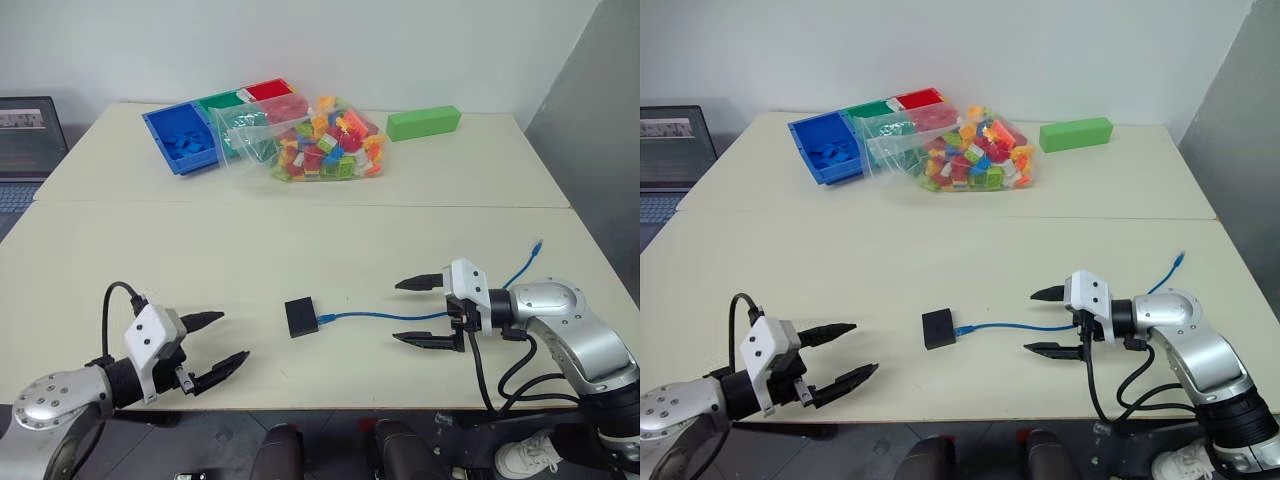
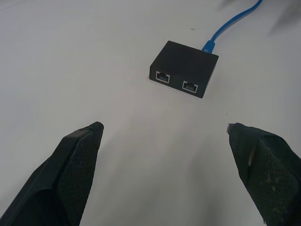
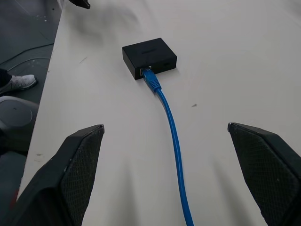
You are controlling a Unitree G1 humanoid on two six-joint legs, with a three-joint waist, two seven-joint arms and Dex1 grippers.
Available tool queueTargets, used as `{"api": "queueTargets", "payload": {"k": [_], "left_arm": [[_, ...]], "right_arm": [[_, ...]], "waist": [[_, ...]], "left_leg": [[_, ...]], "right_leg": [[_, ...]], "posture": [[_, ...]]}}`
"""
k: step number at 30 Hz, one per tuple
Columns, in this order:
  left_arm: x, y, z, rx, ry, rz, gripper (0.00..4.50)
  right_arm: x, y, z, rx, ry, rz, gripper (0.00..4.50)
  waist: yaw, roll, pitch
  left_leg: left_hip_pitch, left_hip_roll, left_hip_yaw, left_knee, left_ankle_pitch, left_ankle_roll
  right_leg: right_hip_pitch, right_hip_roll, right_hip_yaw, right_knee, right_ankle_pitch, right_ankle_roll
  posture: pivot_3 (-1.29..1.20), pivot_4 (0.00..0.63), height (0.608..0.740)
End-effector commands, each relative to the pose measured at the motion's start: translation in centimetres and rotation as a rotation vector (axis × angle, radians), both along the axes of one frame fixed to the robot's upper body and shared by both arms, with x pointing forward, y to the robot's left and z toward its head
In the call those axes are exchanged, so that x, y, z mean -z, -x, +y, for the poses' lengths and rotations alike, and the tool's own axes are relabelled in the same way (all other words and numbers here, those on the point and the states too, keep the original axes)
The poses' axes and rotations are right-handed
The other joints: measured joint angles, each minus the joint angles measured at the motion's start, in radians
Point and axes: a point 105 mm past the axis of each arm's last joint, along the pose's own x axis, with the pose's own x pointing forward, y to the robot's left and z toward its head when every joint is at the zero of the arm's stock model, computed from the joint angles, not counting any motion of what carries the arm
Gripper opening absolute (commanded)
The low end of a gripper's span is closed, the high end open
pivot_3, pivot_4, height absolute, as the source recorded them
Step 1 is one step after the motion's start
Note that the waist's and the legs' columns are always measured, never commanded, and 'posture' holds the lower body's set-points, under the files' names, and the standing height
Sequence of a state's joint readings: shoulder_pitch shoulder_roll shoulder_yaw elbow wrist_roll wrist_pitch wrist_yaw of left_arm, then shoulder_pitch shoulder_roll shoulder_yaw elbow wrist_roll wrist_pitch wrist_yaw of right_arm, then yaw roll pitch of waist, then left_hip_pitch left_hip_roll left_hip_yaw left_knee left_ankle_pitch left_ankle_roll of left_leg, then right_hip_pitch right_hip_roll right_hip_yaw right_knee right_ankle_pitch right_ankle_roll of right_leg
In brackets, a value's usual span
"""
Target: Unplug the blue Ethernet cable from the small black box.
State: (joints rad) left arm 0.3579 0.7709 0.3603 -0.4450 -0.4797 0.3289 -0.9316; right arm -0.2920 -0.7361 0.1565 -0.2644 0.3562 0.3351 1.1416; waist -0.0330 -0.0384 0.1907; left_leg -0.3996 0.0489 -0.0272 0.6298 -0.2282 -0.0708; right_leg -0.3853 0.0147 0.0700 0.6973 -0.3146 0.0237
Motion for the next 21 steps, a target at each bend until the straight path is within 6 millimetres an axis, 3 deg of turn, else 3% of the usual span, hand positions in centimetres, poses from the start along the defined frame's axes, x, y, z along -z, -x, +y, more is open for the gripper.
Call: {"api": "queueTargets", "payload": {"k": [1, 13, 18, 21], "left_arm": [[-1.6, -0.1, -0.5, 0.030, 0.003, -0.045, 4.50], [-1.9, 0.2, -1.3, 0.034, -0.008, -0.023, 4.50], [-0.6, 1.0, -1.4, 0.088, -0.057, 0.082, 4.50], [-1.0, 1.1, -1.8, 0.122, -0.032, 0.073, 4.50]], "right_arm": [[-1.4, 0.2, 0.1, -0.020, -0.017, -0.045, 4.46], [-1.0, 0.2, 0.9, -0.040, -0.015, -0.048, 4.46], [0.2, -0.7, 3.5, -0.053, -0.018, -0.050, 4.46], [1.5, -1.5, 5.1, -0.051, 0.008, -0.052, 4.46]], "waist": [[0.000, 0.000, 0.000], [0.000, 0.000, 0.000], [-0.006, 0.000, 0.000], [-0.006, 0.000, 0.000]], "left_leg": [[0.000, 0.000, 0.000, 0.000, 0.000, 0.000], [0.000, 0.000, 0.000, 0.000, 0.000, 0.000], [0.001, 0.001, 0.000, 0.000, 0.000, 0.000], [0.001, 0.000, 0.000, 0.000, 0.000, 0.000]], "right_leg": [[0.000, 0.000, 0.000, 0.000, 0.000, 0.000], [0.000, 0.000, 0.000, 0.000, 0.000, 0.000], [0.000, 0.001, 0.000, 0.000, 0.000, 0.000], [0.000, 0.001, 0.000, 0.000, 0.000, 0.000]], "posture": [[0.00, 0.150, 0.740], [0.00, 0.150, 0.740], [0.00, 0.150, 0.740], [0.00, 0.150, 0.740]]}}
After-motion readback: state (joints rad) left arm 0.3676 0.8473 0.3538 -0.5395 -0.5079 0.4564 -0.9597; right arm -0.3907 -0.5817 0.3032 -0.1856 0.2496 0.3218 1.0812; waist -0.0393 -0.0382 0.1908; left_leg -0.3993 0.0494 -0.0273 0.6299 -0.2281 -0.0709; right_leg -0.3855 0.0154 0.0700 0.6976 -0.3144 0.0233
